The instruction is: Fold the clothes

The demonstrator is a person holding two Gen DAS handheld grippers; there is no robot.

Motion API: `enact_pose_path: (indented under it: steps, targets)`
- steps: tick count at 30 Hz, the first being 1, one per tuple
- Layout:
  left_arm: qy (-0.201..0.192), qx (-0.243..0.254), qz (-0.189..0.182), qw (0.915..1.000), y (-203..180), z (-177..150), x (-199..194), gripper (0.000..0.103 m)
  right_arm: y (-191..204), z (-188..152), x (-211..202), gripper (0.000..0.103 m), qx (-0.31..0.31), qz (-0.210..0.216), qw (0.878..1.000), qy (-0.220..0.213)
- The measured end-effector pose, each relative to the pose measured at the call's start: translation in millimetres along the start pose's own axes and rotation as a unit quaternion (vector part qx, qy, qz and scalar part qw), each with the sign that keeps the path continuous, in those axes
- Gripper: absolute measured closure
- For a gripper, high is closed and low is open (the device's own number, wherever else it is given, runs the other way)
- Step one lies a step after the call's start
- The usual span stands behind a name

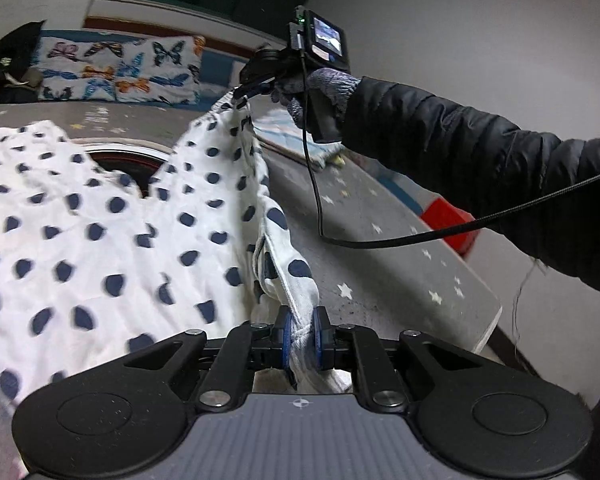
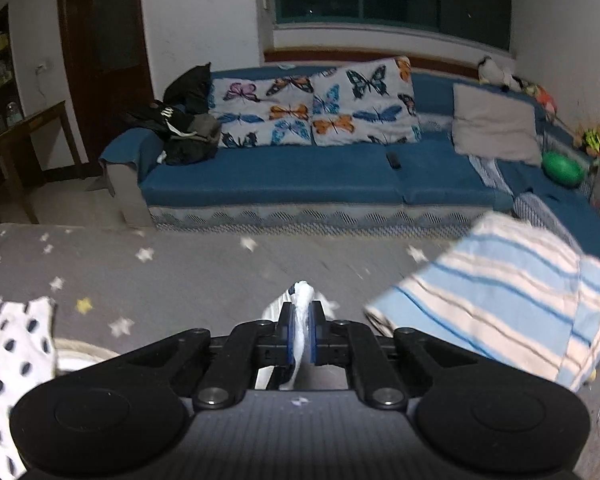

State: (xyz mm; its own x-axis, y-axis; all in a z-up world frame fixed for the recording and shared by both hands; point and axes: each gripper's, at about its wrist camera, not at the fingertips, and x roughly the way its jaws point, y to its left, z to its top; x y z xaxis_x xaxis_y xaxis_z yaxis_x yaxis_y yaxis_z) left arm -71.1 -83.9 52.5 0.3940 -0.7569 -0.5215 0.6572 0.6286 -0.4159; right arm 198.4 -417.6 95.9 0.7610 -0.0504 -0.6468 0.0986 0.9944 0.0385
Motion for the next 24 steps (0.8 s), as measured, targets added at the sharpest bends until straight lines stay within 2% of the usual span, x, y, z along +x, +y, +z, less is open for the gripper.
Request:
enact_pose_path:
  steps: [8, 15, 24]
  targets:
    - [-0.056, -0.055, 0.013, 0.9968, 26, -13, -54, 0.091, 91, 26, -1, 0.097, -0.041, 0.02, 0.999, -0.019]
    - [-0.073, -0.095, 0.034, 0.9922, 50, -28, -87, 0.092, 183, 28, 22, 0.097, -0.088, 0.046, 0.995, -0.015]
    - [-0.087, -0.134, 0.058, 0.9854, 71, -49, -117, 0.092, 285, 13, 49, 0.097, -0.149, 0.074, 0.986, 0.0]
